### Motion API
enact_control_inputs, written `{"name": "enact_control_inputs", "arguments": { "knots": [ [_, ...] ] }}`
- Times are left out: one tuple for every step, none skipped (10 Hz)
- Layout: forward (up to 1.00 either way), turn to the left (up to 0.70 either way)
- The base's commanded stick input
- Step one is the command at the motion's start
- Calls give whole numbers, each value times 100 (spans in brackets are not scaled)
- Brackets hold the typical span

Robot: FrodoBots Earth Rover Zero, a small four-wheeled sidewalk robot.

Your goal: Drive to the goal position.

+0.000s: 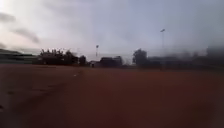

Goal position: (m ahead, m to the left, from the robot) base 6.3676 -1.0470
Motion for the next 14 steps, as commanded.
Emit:
{"name": "enact_control_inputs", "arguments": {
  "knots": [
    [70,0],
    [70,0],
    [70,0],
    [70,0],
    [70,-2],
    [70,-22],
    [70,-31],
    [70,-31],
    [70,-11],
    [70,0],
    [70,0],
    [70,0],
    [70,0],
    [70,0]
  ]
}}
